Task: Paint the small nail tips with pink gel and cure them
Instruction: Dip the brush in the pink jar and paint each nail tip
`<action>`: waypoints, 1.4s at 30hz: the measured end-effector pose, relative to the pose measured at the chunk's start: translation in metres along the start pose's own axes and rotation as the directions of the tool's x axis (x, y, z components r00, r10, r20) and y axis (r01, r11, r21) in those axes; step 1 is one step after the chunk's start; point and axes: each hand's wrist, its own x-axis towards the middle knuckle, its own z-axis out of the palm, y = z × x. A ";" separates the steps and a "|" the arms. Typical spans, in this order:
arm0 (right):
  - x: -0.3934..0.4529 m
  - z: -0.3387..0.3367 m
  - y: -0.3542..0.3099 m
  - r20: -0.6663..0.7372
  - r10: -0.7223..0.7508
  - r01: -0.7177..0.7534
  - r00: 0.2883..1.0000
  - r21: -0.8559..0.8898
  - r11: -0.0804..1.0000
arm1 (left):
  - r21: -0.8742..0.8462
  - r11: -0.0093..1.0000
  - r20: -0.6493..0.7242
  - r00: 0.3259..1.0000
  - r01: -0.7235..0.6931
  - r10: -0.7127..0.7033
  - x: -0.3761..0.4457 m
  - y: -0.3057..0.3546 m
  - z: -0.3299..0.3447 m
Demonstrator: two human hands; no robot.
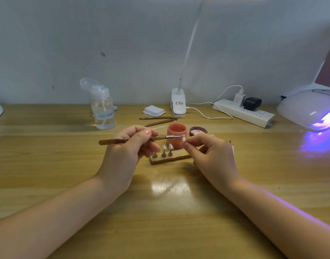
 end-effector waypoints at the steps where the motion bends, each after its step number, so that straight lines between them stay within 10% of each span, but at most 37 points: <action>1: 0.000 0.000 0.000 0.002 -0.002 0.002 1.000 0.000 1.000 | 0.006 1.000 -0.001 1.000 0.002 -0.002 0.000 0.000 0.001; 42: 0.002 0.001 0.005 -0.049 0.040 -0.038 0.998 0.028 0.999 | 0.165 0.984 -0.049 0.995 -0.074 0.083 -0.007 -0.001 0.007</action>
